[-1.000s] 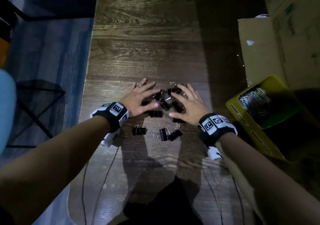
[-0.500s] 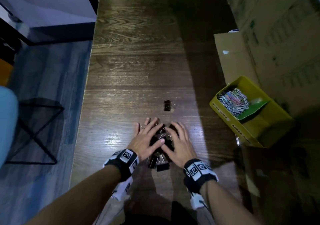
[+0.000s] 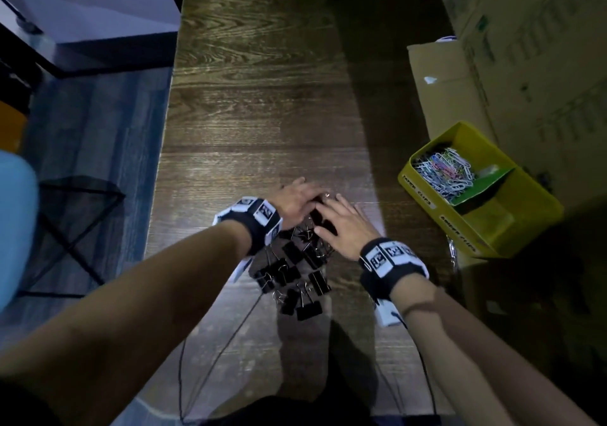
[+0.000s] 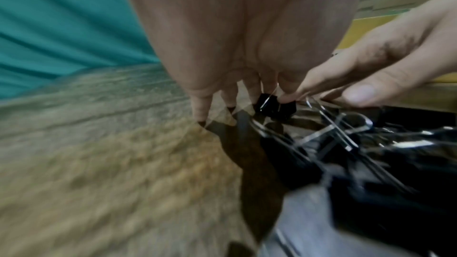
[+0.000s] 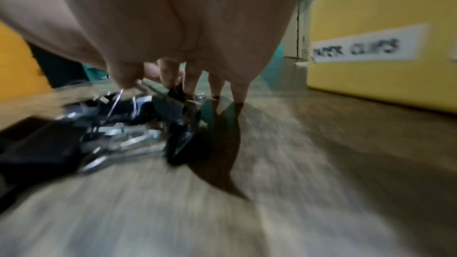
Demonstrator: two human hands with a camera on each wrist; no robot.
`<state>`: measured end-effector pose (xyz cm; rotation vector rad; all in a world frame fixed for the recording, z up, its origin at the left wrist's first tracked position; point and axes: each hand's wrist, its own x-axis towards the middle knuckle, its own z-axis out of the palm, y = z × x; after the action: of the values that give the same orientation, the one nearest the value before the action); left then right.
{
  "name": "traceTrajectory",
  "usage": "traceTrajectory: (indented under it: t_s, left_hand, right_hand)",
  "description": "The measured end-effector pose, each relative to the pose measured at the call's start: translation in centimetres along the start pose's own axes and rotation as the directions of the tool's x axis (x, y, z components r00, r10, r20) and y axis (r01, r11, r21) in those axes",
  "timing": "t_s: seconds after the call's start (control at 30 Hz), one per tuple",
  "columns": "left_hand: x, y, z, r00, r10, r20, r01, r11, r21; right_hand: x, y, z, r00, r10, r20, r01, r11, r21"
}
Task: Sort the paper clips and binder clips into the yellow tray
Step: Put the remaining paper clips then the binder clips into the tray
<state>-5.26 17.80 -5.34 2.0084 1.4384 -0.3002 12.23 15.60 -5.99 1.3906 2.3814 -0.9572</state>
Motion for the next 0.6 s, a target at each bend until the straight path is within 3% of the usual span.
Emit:
traceTrajectory:
  t_s: [0.13,0.23,0.37,0.47,0.6]
  left_hand:
    - [-4.0,-0.9,2.8,0.998,0.054,-0.026,-0.055,0.997,-0.054]
    - [-6.4,-1.5,3.9,0.99,-0.021,-0.142,-0.006,0.981,-0.192]
    - [-7.9,-1.6,5.4,0.949,-0.105,-0.297,0.044,0.977,-0.207]
    - [-7.7,-0.7,5.6,0.938,-0.208,-0.276,0.107,0.934,-0.34]
    - [-7.6,-0.3,5.3,0.915,-0.339,-0.218,0.17,0.815,-0.553]
  right_hand:
    - [-3.2,0.7,2.1,0.994,-0.053,-0.092,0.066,0.987,0.15]
    - [-5.1,1.2,2.6,0.986,0.068,-0.15,-0.033,0.974,0.223]
    - [-5.9,1.1,2.9,0.975,0.186,-0.123,-0.153,0.959,0.237]
    - [-5.6,0.5,2.6,0.961,0.252,-0.111,-0.214,0.937,0.276]
    - [-5.9,-0.1,2.2,0.944,0.309,-0.119,-0.25,0.9,0.357]
